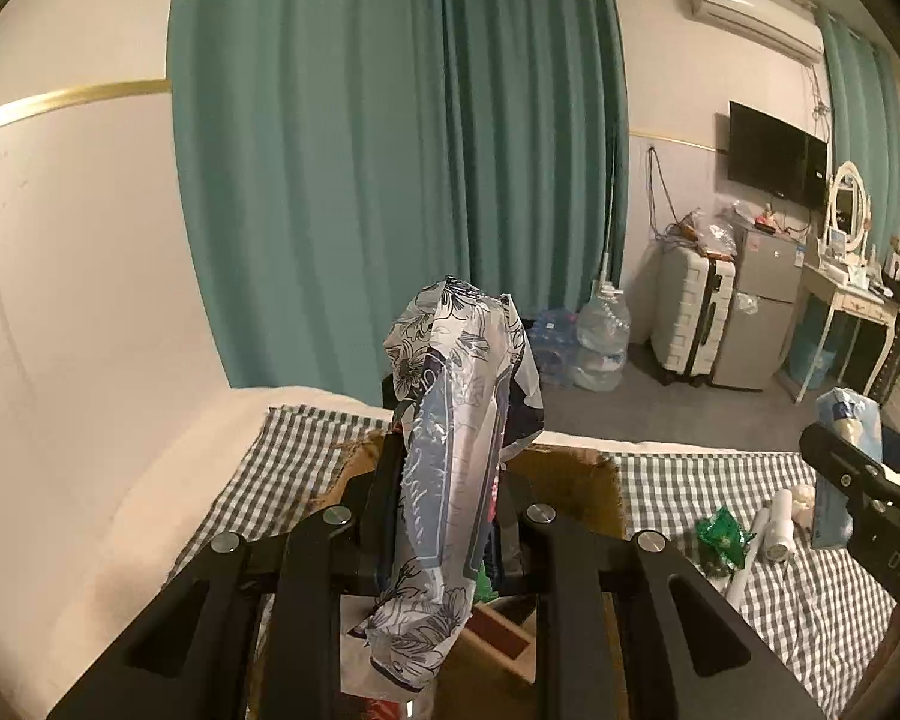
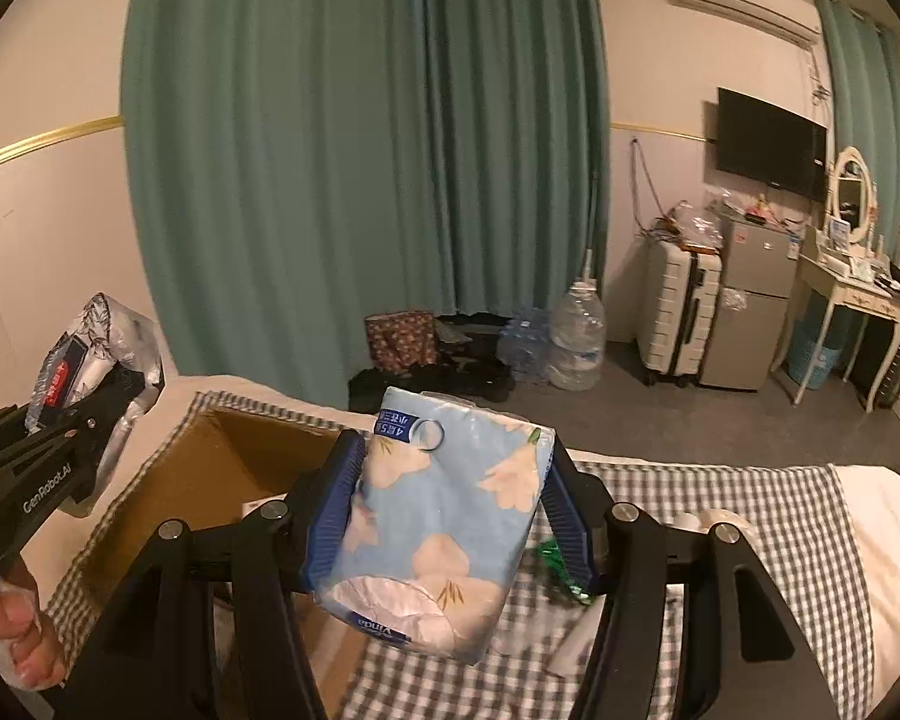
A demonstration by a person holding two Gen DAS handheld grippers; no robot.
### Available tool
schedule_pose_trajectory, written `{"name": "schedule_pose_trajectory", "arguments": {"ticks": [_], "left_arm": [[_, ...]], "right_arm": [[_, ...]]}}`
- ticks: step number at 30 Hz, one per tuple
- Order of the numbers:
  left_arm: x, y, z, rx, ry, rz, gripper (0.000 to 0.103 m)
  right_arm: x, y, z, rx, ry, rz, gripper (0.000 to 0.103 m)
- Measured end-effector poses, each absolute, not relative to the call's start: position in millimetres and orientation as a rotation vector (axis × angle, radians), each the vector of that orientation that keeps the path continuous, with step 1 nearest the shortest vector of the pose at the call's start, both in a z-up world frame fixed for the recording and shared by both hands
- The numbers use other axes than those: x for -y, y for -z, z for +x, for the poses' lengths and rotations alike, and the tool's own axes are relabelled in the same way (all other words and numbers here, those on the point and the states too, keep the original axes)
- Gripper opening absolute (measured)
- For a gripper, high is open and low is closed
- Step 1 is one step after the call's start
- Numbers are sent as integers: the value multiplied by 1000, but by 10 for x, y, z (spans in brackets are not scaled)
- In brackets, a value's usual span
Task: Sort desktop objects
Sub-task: 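Lift and carry the wipe pack with left tool while right carries tissue pack toward box, then lower into the box and open left tool while right releases the tissue pack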
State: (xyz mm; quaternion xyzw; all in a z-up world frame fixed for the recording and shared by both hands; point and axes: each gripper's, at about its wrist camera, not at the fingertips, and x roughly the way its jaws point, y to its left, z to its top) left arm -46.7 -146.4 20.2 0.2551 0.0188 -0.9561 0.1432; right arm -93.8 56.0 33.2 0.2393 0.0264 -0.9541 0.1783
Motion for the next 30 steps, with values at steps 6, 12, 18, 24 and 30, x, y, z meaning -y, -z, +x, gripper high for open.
{"name": "schedule_pose_trajectory", "arguments": {"ticks": [6, 12, 18, 24, 30], "left_arm": [[1764, -89, -466, -91, 2738, 791, 22], [1971, 4, -447, -121, 2728, 826, 22], [1999, 161, -552, -117, 2727, 898, 22], [2024, 451, -698, -122, 2709, 1074, 23], [2111, 590, -752, -173, 2672, 1148, 23]], "right_arm": [[-279, -268, -945, -100, 2656, 686, 58], [-14, -184, -959, -114, 2611, 704, 58], [224, -25, -1032, -138, 2556, 747, 58], [441, 220, -1175, -186, 2491, 827, 59], [607, 441, -1344, -232, 2423, 913, 59]]}}
